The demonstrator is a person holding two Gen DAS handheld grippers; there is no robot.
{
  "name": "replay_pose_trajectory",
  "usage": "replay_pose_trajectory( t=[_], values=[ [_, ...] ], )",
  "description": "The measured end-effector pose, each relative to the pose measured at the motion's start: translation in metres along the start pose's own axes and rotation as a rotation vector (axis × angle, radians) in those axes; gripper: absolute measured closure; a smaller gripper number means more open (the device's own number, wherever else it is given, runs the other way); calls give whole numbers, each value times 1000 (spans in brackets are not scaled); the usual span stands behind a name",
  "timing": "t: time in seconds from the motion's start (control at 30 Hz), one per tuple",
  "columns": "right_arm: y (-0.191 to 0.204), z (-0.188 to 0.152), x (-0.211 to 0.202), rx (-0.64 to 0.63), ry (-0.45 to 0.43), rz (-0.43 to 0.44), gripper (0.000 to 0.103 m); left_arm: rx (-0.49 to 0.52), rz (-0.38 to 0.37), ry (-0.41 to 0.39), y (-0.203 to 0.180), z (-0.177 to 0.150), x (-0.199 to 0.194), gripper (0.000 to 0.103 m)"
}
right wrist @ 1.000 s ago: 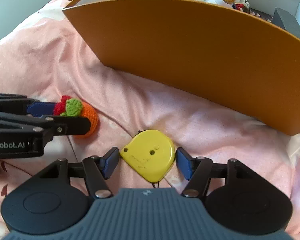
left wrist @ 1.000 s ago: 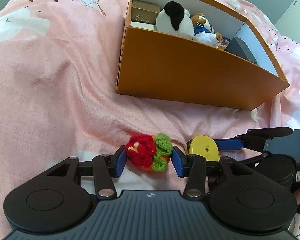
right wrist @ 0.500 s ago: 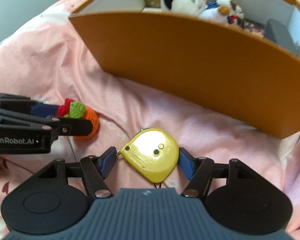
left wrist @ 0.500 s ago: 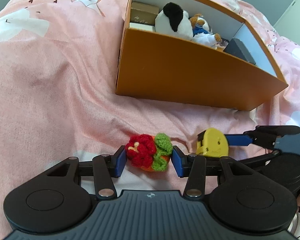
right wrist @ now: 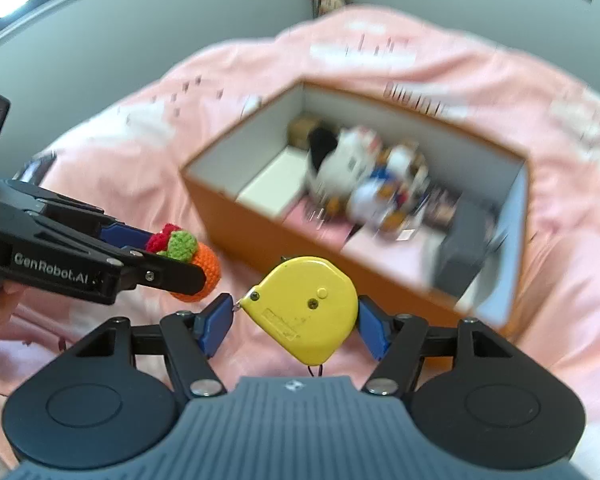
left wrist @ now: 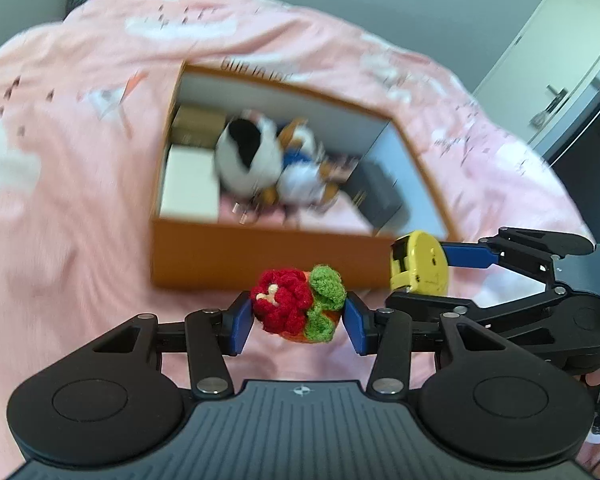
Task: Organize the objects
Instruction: 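Lift the strawberry and tape measure with both tools over the orange box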
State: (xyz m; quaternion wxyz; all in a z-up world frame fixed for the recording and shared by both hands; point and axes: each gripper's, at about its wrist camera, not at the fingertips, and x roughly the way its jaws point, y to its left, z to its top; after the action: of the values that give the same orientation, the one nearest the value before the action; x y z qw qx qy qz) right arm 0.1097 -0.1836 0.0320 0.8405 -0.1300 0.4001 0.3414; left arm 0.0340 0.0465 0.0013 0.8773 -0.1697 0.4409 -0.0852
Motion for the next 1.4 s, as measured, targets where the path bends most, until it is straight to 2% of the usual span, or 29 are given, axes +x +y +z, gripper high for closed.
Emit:
replay_pose_trajectory(
  t=[0.1, 0.2, 0.33, 0.47, 0.53, 0.67, 0.8, 0.97, 1.17, 1.3, 1.33, 1.4],
  values=[
    [-9, 12, -10, -20, -53, -40, 35, 22, -15, -34, -9, 21, 0, 49],
    [-23, 23, -10, -42, -68, -110, 35, 26, -31, -46, -17, 38, 7, 49],
    [-52, 35, 6, 27, -8, -162, 35, 15, -60, -24, -22, 57, 26, 49],
    [-68, 37, 25, 8, 47, -173, 35, 9, -87, 15, -25, 69, 48, 49],
    [-73, 35, 34, -11, 89, -157, 35, 0, -110, 44, -25, 72, 62, 49],
    [-84, 33, 48, 25, 150, -115, 35, -10, -107, 101, -25, 78, 90, 49],
    [-92, 35, 59, 47, 210, -95, 35, -51, -163, 156, -22, 81, 111, 49],
    [-102, 37, 72, 99, 273, -39, 35, -66, -177, 202, -24, 82, 131, 49],
    [-103, 37, 79, 87, 308, -33, 34, -67, -160, 224, -23, 84, 143, 49],
    [-103, 38, 77, 83, 311, -17, 34, -88, -190, 246, -21, 84, 148, 49],
    [-104, 38, 76, 82, 311, -16, 30, -80, -182, 242, -22, 84, 148, 49],
    [-104, 38, 73, 76, 302, -12, 29, -64, -167, 234, -24, 85, 148, 49]
  ],
)
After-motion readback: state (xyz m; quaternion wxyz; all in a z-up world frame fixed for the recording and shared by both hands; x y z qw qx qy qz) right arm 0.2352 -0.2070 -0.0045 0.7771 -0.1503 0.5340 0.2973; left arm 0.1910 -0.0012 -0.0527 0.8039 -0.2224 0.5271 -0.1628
